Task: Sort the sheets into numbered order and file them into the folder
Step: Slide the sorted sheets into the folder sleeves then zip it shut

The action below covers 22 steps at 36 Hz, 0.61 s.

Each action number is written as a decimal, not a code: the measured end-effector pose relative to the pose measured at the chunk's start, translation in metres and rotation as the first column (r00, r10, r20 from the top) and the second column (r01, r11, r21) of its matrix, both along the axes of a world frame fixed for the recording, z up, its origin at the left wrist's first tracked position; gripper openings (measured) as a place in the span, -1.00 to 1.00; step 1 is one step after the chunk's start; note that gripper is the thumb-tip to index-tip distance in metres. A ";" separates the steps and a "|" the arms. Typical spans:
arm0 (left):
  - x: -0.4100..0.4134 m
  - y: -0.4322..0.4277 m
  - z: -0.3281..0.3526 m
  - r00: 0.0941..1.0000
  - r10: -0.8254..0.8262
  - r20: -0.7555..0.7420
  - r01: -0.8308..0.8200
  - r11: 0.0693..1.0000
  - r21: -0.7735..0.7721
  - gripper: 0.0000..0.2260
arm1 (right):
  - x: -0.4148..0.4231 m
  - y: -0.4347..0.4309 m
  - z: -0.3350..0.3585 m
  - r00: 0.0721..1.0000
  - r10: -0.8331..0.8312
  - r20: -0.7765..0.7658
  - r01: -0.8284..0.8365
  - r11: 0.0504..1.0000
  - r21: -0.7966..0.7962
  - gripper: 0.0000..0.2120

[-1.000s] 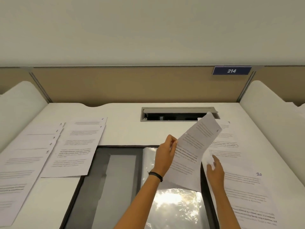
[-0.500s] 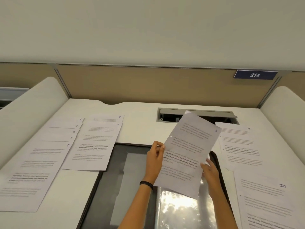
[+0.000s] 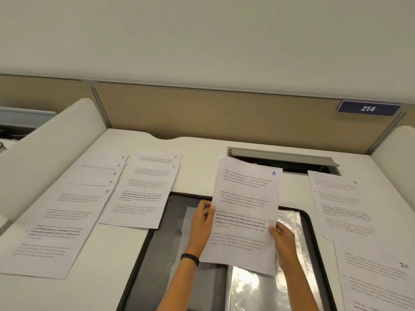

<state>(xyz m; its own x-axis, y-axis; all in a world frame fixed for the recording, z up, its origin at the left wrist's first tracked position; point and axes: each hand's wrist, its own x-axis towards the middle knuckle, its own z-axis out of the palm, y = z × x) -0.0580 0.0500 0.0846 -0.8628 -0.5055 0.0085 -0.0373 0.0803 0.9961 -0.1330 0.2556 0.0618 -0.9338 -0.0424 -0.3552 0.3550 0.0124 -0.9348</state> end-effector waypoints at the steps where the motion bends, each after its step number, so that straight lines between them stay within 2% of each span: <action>1: 0.001 -0.002 -0.003 1.000 -0.023 0.017 0.023 1.000 -0.007 -0.92 | 0.001 -0.003 0.001 1.000 -0.017 0.003 0.017 1.000 -0.007 -0.81; 5: 0.005 -0.014 -0.009 0.990 -0.099 0.096 0.104 0.993 -0.053 -0.93 | 0.005 -0.015 0.006 0.996 -0.088 0.010 0.088 0.994 -0.062 -0.82; 9: 0.011 -0.025 -0.011 0.983 -0.117 0.144 0.120 0.993 -0.017 -0.88 | 0.007 -0.026 0.006 0.986 -0.166 0.028 0.168 0.978 -0.122 -0.83; 13: 0.018 -0.037 -0.012 0.984 -0.090 0.154 0.070 0.989 0.131 -0.82 | 0.008 -0.038 0.001 0.968 -0.244 0.056 0.250 0.956 -0.150 -0.80; 17: 0.025 -0.043 -0.011 0.987 -0.099 0.127 0.050 0.938 0.343 -0.75 | 0.008 -0.050 -0.005 0.950 -0.299 0.086 0.309 0.941 -0.140 -0.81; 22: 0.031 -0.047 -0.017 0.980 -0.133 0.150 0.071 0.929 0.363 -0.70 | 0.012 -0.070 -0.007 0.953 -0.288 0.098 0.299 0.946 -0.125 -0.79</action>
